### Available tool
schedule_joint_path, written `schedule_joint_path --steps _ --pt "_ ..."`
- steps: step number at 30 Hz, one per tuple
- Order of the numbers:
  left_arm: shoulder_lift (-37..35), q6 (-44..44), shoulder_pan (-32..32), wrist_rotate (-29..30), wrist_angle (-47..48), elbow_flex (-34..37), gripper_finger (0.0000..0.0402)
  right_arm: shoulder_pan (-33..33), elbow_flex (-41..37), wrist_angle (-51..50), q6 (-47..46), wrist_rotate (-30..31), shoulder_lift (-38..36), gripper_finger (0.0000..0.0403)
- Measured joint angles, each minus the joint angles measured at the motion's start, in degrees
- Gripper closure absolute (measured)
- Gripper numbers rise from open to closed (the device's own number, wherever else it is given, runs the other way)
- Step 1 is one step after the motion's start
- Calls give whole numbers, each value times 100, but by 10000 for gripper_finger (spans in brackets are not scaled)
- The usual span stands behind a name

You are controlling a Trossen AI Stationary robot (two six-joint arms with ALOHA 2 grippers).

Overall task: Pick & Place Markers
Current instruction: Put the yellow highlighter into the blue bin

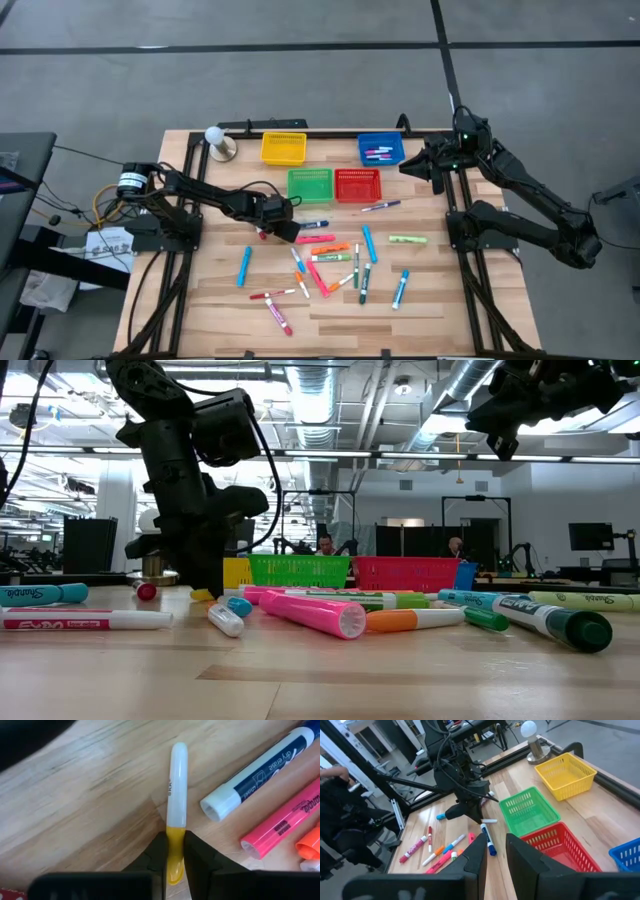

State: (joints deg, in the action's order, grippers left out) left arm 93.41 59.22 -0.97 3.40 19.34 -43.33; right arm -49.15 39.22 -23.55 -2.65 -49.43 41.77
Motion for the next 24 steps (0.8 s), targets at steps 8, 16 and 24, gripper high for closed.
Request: schedule_joint_path --steps 8,16,24 --pt "-116 269 2 -51 119 16 353 -1 0 0 -249 2 -1 342" --pt "-1062 458 0 -34 -119 19 355 51 2 9 -359 -35 147 342" --pt "-2047 -102 0 613 -2488 2 360 1105 2 1124 -496 -8 929 340"
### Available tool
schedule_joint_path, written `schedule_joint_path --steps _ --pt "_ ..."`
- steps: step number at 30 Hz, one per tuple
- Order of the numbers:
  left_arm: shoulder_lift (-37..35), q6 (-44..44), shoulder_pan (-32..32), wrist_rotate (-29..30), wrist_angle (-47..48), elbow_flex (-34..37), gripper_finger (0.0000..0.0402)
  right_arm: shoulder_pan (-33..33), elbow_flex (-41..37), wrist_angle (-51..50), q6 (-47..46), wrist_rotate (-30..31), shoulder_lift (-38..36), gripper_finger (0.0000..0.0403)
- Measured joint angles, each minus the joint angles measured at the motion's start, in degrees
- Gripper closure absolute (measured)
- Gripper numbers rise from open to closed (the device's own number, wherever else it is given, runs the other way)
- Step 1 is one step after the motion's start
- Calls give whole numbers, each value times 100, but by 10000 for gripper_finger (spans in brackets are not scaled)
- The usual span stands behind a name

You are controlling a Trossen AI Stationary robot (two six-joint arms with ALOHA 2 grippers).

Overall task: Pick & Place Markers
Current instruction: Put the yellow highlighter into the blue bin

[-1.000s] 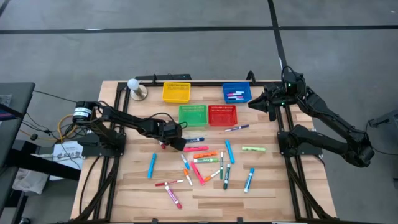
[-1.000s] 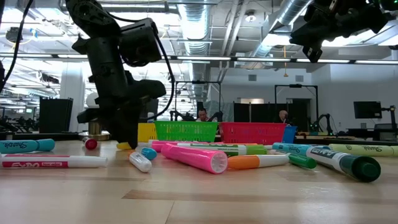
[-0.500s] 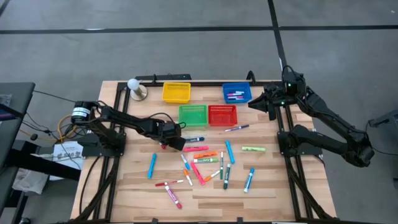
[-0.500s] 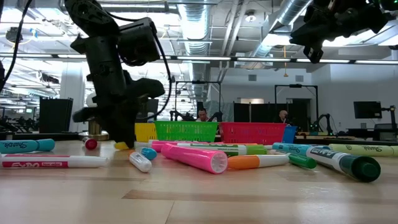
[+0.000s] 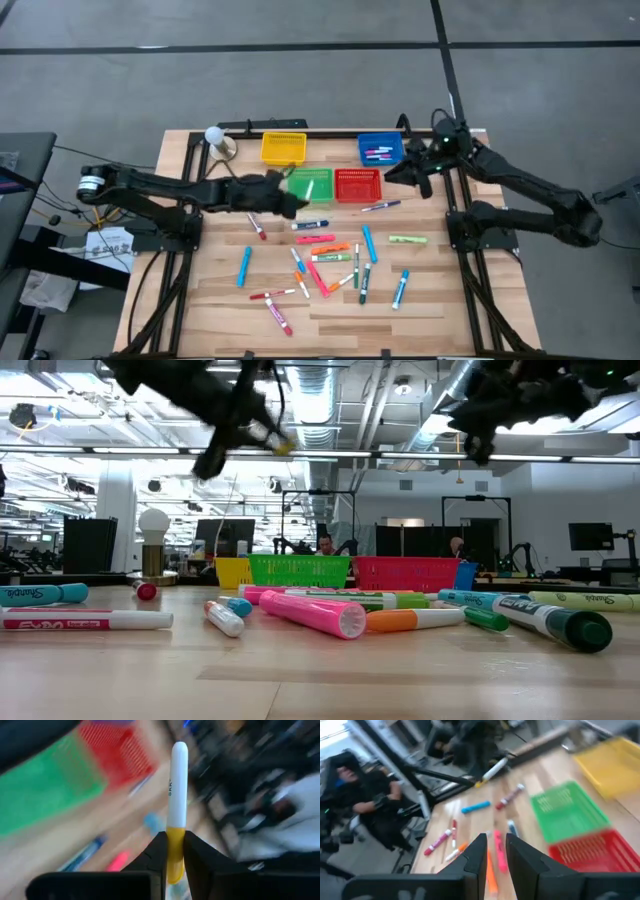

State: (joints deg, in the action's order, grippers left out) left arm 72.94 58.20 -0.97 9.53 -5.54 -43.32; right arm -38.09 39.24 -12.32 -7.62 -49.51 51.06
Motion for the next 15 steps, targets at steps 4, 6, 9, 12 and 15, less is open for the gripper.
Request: schedule_joint_path --steps 4,6,9,12,15 --pt "-80 -221 3 227 -722 -4 358 596 0 1372 -258 235 515 325" --pt "-61 -245 0 241 -922 -4 357 832 0 2049 -446 480 788 311" --pt "-23 -248 0 248 -1050 -4 359 1139 1 3019 -739 715 1189 283" --pt "36 -285 0 324 -1206 -2 359 1412 4 3740 -1101 1005 1616 248" --pt "31 -293 0 366 -1348 -4 357 1613 4 4204 -1352 1261 2057 212"
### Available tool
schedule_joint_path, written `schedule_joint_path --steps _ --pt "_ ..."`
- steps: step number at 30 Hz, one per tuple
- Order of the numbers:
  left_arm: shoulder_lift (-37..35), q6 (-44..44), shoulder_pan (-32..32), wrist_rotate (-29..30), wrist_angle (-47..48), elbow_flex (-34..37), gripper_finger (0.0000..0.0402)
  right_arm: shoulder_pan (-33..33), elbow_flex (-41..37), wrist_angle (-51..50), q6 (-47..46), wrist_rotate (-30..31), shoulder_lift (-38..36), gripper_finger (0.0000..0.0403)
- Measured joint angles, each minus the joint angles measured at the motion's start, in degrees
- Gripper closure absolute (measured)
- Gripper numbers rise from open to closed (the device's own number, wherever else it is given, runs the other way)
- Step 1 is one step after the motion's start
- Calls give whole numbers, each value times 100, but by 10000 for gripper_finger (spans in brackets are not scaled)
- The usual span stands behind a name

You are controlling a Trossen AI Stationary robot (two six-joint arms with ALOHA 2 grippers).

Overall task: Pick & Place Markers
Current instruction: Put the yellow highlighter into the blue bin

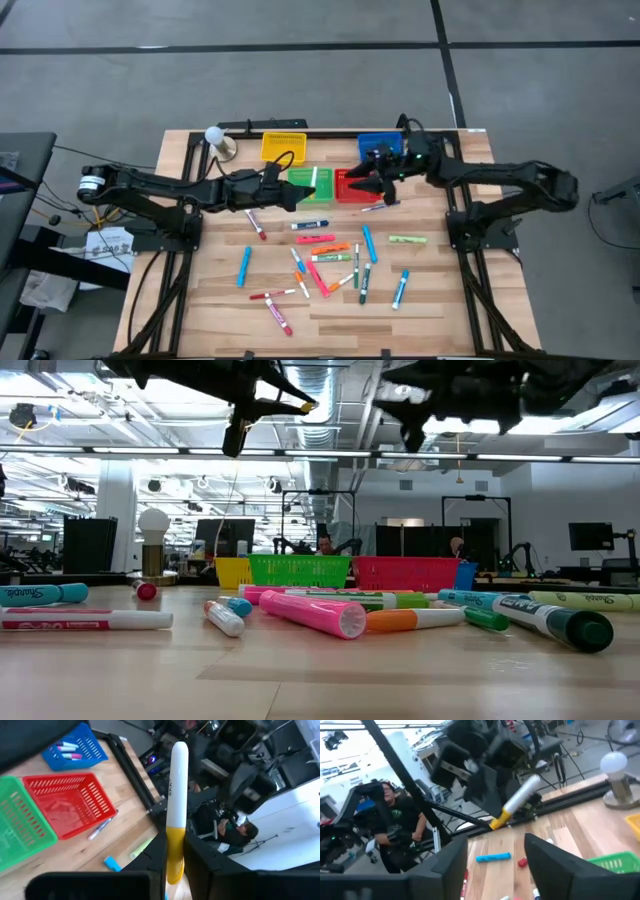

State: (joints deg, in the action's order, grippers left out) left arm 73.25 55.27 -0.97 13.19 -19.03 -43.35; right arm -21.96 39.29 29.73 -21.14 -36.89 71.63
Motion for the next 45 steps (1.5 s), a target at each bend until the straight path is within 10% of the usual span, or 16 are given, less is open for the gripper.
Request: schedule_joint_path --steps 24,45 --pt "2 -149 0 28 -120 0 357 246 1631 1226 -946 -78 2213 157" --pt "-2 -185 -7 19 -145 -3 354 274 1635 1128 -988 -16 2230 340"
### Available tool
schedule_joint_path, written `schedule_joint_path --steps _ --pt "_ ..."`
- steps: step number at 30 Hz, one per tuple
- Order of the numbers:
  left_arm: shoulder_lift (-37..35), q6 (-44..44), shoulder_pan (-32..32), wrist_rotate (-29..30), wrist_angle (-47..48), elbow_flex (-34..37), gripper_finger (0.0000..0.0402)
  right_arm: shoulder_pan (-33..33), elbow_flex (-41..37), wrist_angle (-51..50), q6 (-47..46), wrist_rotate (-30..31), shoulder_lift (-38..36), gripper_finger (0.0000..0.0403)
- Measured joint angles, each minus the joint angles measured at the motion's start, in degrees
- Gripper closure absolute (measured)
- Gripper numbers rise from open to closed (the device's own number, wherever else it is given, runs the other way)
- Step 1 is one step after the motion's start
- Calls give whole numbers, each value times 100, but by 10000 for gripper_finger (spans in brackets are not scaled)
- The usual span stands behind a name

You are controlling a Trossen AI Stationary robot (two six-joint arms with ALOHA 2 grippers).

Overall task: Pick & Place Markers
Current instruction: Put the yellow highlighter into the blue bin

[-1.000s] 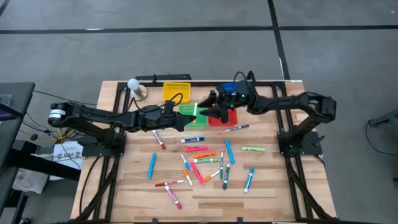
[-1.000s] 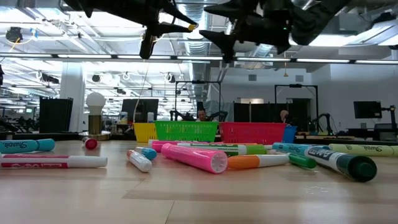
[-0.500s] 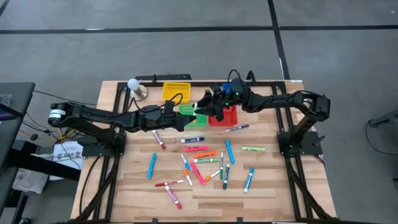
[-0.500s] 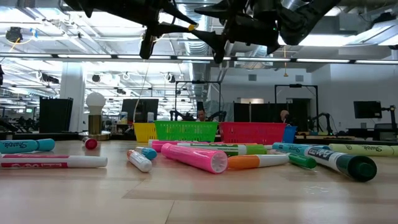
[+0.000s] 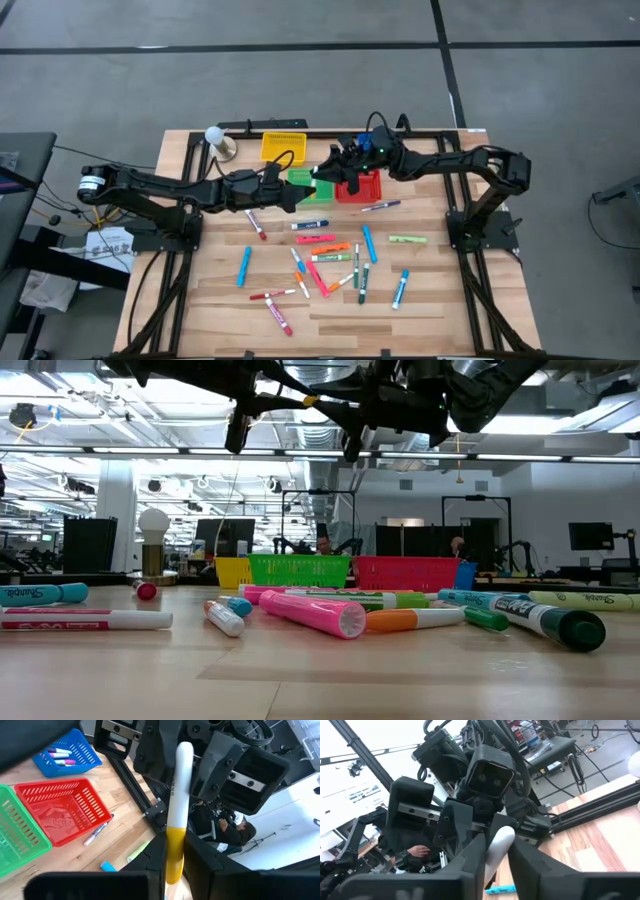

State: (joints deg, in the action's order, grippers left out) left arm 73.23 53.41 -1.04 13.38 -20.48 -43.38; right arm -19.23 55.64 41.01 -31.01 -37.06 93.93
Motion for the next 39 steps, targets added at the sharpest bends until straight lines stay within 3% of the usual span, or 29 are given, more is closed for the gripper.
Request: schedule_joint_path --steps 5,12,21,30,34,39 --pt "0 -179 2 24 32 1 342 4 0 25 33 -22 0 374" --pt "0 -294 9 11 21 1 310 -19 0 33 91 7 -2 373" --pt "-430 -1349 41 -86 200 3 229 -353 -1 -259 136 -22 -34 377" --pt "-1412 -2426 220 212 1331 -3 203 -1048 -9 -2086 1252 207 -705 377" --pt "-1460 -2782 232 666 1571 7 208 -1341 -9 -3135 1915 685 -1197 376" --pt "-1342 -3047 278 718 1555 7 213 -1643 -7 -4357 2762 1458 -1682 373"
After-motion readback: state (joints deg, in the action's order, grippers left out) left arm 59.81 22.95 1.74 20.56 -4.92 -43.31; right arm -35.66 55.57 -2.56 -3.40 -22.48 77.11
